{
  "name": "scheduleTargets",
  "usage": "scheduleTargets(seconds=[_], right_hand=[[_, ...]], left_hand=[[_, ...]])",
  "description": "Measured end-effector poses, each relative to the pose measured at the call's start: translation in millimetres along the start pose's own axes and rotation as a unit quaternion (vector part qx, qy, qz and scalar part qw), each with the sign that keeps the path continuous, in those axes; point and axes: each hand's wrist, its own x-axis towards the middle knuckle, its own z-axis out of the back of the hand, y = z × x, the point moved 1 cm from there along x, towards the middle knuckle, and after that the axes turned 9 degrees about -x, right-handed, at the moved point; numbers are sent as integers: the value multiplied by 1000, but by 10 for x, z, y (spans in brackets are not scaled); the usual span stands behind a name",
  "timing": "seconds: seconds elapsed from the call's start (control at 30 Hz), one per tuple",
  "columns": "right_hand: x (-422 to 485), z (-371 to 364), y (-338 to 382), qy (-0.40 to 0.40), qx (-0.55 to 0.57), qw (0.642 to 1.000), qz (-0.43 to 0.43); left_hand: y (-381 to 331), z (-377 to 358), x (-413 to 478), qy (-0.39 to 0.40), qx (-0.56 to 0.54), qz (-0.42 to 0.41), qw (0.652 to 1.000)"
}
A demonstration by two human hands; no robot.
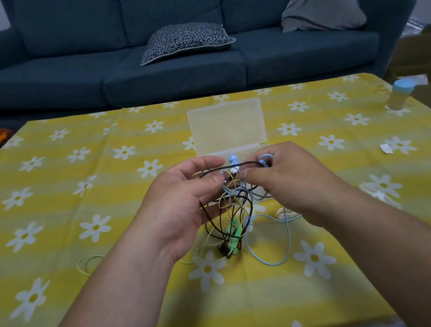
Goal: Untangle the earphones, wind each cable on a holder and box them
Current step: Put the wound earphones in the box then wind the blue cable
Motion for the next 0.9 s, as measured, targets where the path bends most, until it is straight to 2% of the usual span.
scheduleTargets(seconds=[0.5, 0.7, 0.9], right_hand=[[17, 17, -17, -12, 121, 993, -12], [18, 6, -34, -18, 117, 993, -11], [-20, 17, 52, -12, 51, 998, 35]], left_hand=[[8, -17, -3, -11, 39, -19, 999], [-6, -11, -10, -19, 24, -13, 999], [25, -15, -3, -19, 55, -19, 998]])
